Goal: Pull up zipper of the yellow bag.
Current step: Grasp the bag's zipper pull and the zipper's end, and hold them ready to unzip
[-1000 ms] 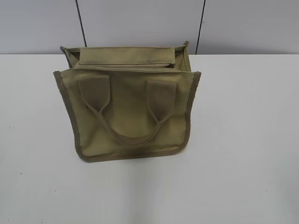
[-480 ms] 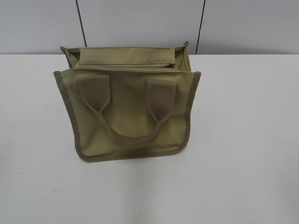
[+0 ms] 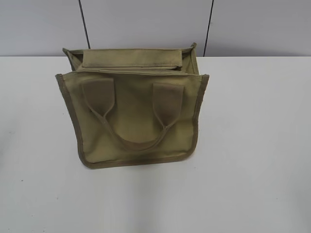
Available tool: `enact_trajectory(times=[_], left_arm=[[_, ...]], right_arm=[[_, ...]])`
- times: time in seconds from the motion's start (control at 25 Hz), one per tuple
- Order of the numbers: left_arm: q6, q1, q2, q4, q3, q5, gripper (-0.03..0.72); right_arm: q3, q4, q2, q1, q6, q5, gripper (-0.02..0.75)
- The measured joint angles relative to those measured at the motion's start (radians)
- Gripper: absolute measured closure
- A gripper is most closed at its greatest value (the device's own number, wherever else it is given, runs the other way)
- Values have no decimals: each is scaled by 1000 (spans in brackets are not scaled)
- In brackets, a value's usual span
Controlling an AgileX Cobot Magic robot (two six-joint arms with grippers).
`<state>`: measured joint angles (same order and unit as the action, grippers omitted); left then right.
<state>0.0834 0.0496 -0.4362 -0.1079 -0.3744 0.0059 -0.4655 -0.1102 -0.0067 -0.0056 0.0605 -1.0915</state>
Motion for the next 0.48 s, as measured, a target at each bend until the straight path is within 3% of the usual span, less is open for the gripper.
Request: enact_trajectory(times=[0.28,0.36,0.48], left_arm=[[-4,-3,-454,23,52,-332,328],[-35,-12,-580,74,60,-418,356],[-164,-34,-755,248,60,-591,370]], right_arm=[[0,0,0,0,0,0,155],[0,0,0,0,0,0,155],[0,0,0,0,0,0,155]])
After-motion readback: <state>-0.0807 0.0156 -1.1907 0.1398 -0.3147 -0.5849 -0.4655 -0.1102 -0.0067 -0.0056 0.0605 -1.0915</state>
